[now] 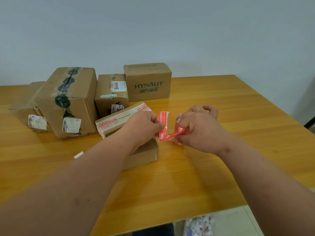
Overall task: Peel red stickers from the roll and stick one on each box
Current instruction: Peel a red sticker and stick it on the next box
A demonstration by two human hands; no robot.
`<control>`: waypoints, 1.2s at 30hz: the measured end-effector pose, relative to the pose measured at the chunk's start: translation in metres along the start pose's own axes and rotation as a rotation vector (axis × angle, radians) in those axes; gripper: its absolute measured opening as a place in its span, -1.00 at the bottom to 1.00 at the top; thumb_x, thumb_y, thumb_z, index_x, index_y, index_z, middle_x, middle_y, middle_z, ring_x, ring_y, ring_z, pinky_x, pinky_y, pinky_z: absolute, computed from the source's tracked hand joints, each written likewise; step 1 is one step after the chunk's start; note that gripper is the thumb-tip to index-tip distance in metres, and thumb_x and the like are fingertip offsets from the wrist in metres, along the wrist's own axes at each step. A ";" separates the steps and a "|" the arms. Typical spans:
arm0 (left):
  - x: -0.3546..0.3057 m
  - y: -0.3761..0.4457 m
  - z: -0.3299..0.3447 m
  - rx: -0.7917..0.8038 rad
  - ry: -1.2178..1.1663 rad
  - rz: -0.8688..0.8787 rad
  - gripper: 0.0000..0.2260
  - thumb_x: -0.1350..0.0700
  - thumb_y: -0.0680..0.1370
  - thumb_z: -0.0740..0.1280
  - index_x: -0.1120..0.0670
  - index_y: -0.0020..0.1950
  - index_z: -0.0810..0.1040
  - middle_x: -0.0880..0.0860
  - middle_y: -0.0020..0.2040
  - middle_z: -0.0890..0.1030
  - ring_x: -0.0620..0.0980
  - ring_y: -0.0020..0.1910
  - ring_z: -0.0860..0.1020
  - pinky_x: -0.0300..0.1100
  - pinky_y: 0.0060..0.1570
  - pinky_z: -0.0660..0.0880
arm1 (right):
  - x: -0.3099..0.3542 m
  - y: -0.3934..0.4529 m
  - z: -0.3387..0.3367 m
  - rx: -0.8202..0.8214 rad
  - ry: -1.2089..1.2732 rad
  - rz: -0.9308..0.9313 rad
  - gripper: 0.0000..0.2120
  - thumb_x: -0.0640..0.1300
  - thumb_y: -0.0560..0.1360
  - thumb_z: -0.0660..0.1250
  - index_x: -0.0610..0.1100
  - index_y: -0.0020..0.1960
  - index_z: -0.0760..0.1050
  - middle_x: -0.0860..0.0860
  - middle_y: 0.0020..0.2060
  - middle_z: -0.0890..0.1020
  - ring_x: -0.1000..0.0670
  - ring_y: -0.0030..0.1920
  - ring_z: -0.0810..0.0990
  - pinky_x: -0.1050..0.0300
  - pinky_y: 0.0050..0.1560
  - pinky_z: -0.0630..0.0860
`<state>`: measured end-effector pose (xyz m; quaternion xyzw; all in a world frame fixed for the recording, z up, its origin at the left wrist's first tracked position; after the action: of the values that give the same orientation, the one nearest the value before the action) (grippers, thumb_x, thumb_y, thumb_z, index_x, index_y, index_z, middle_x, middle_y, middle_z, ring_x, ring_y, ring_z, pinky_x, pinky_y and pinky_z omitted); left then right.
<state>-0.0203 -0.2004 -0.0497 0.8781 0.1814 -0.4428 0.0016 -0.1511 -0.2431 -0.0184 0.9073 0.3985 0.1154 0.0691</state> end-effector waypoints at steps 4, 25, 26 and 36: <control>0.002 0.001 -0.004 -0.046 -0.042 -0.015 -0.85 0.07 0.59 0.33 0.10 -0.11 0.61 0.04 -0.19 0.69 -0.04 -0.17 0.63 -0.19 -0.15 0.52 | 0.001 -0.002 -0.001 -0.007 0.016 -0.010 -0.86 0.11 0.36 0.45 0.04 -0.22 0.63 0.25 -0.13 0.57 0.14 0.12 0.32 -0.12 0.34 -0.01; 0.001 -0.023 -0.017 0.116 -0.055 0.024 -0.90 0.10 0.53 0.41 0.06 -0.16 0.67 -0.02 -0.24 0.69 -0.08 -0.16 0.61 -0.08 0.08 0.47 | 0.023 0.003 -0.031 -0.125 0.430 0.092 -0.86 0.17 0.51 0.26 0.16 -0.10 0.52 0.21 -0.12 0.56 0.14 0.02 0.50 -0.14 0.29 0.27; 0.001 -0.026 -0.017 0.130 -0.036 0.025 -0.91 0.10 0.53 0.41 0.07 -0.14 0.68 -0.02 -0.22 0.70 -0.07 -0.14 0.62 -0.07 0.11 0.46 | 0.026 0.004 -0.030 -0.106 0.468 0.089 -0.86 0.11 0.52 0.27 0.12 -0.18 0.50 0.21 -0.18 0.57 0.16 -0.06 0.52 -0.17 0.25 0.33; 0.005 -0.049 -0.048 -0.101 -0.100 0.131 -0.82 0.05 0.44 0.50 -0.01 -0.04 0.56 0.02 -0.12 0.63 -0.01 -0.12 0.59 -0.09 -0.02 0.58 | 0.042 -0.008 -0.028 -0.064 0.738 0.171 -0.80 -0.11 0.52 0.32 -0.13 -0.26 0.50 0.14 -0.43 0.47 0.18 -0.46 0.34 0.36 -0.45 0.29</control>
<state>0.0041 -0.1447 -0.0165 0.8637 0.1455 -0.4752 0.0839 -0.1370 -0.2055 0.0129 0.8321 0.3157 0.4519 -0.0606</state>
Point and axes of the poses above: each hand's wrist, its own y-axis towards the middle knuckle, its own z-axis out of the palm, x = y × z, the point moved 9 cm from there along y, towards the middle knuckle
